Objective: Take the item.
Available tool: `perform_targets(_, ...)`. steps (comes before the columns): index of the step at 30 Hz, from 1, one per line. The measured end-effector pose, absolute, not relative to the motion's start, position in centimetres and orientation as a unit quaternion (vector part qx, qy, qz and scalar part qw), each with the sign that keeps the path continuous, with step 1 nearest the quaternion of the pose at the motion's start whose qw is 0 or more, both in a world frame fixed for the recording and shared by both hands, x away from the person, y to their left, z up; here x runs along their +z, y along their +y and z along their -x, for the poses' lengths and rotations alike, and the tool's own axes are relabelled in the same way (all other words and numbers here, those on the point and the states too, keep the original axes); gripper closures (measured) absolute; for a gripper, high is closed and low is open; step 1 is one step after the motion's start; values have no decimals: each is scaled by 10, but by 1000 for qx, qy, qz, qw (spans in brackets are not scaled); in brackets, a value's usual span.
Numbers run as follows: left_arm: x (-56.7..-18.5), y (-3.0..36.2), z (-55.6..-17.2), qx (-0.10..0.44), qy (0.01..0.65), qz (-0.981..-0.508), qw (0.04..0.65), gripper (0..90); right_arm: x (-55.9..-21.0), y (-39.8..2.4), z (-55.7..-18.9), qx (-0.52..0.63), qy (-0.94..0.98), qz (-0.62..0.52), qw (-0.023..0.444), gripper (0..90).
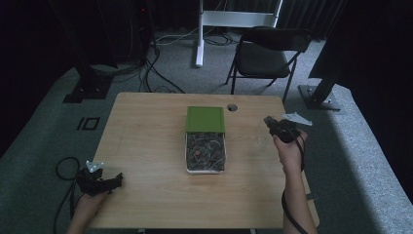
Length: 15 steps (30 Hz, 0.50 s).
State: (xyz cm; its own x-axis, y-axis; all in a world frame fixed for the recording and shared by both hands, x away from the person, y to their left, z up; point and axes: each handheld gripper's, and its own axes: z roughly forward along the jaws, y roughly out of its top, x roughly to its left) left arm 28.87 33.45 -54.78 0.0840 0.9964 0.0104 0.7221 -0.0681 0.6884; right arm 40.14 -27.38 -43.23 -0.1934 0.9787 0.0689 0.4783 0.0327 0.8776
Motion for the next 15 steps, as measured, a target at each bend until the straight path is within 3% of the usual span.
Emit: perform_targets(15,-548,334,-289,255,627,-685,270,3,-451,-275,-413,391,659,-577,283,776)
